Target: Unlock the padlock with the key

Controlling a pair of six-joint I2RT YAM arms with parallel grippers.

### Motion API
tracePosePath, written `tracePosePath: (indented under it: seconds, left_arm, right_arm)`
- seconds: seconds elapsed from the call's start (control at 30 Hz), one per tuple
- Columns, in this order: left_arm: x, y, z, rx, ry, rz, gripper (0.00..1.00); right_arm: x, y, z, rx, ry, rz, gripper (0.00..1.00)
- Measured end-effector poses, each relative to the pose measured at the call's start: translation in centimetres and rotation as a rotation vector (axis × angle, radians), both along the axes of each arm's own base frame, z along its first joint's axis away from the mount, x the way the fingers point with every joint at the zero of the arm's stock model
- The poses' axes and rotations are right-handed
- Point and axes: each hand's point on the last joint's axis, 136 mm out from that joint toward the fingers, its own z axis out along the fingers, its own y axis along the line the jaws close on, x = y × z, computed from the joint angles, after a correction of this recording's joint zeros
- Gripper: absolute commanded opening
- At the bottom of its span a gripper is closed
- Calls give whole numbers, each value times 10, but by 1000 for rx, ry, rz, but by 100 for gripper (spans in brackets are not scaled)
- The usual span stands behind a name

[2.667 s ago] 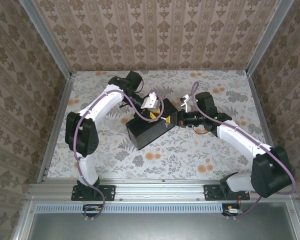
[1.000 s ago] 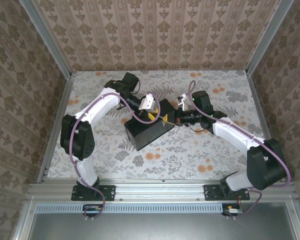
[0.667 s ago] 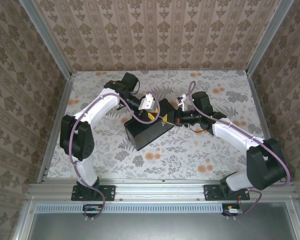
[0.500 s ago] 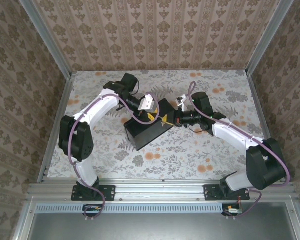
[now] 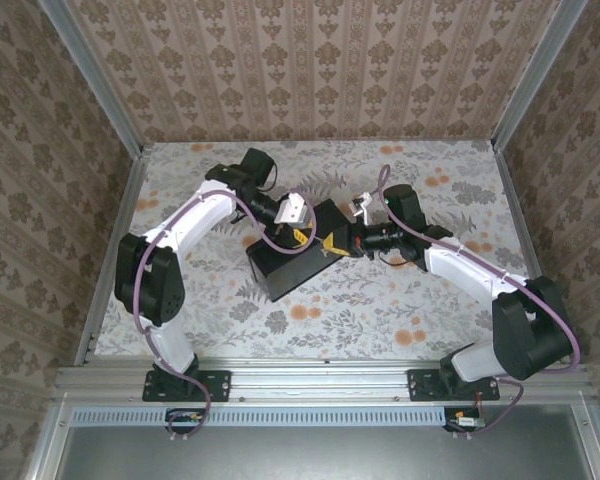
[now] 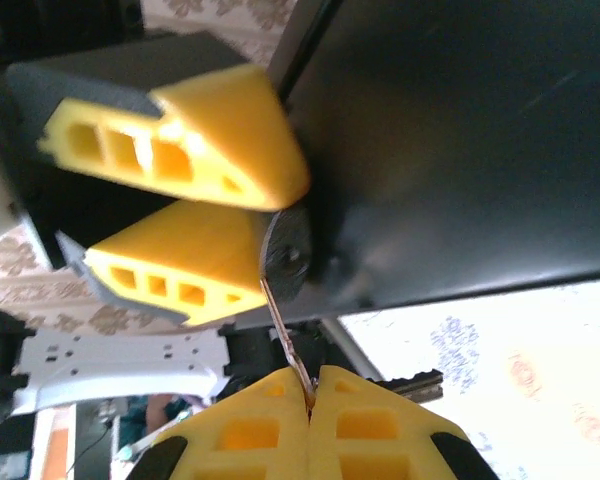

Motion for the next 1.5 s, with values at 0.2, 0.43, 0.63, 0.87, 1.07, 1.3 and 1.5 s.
tracePosePath:
  seconds: [0.2,0.43,0.63,0.87,1.07,1.3,1.5]
  left_arm:
    - [0,1,0,-3,-12,-2,34]
    - [2,2,1,-8,-14,1,33]
    - [1,2,1,-12,-13,-3,33]
    - [0,2,1,-13,-12,-4,33]
    - [0,2,1,-14,-12,-5,33]
    - [0,1,1,-15,-16,-10,33]
    - [-1,1,1,-16,-18,-12,33]
  right_arm:
    - [-13,1,12,38,10,50,2]
    - [-14,-15,9,20,44,25,1]
    - [-12,-17,7,25,46,15,1]
    - [-8,-15,-1,24,59,21,1]
    - [-7,-14,-12,9,91,23,1]
    - [-5,-13,-9,12,81,25,1]
    - [0,-9,-2,19,59,32,1]
